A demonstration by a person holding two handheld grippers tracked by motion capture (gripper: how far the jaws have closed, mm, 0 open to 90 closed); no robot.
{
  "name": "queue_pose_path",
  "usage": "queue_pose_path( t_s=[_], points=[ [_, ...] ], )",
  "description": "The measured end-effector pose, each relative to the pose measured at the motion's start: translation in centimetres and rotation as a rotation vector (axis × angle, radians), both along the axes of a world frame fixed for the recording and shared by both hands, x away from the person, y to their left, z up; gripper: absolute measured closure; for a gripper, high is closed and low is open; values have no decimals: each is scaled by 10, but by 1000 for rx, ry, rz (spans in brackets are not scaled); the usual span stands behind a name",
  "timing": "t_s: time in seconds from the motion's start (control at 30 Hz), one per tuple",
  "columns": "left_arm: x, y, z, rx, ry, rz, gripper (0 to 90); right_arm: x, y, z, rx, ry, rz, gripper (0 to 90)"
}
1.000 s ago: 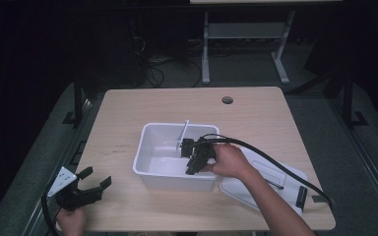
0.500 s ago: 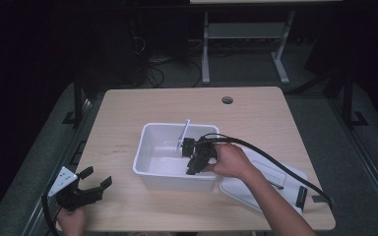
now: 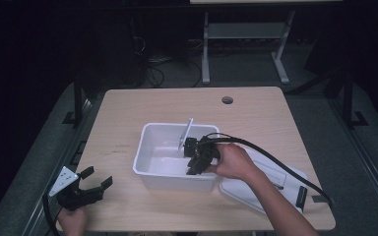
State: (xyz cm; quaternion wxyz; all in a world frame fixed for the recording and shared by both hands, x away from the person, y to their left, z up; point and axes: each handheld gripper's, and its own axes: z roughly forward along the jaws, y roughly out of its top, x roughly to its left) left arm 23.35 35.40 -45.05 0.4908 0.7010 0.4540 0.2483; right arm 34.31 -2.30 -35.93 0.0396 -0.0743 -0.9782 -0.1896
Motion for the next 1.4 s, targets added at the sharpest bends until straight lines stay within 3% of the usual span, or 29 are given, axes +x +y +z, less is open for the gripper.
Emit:
queue_pose_path(
  t_s=[1.4],
  points=[
    [-1,0,1,0,-9,2,130,-8,-40,57,96,-84,-74,620]
  ],
)
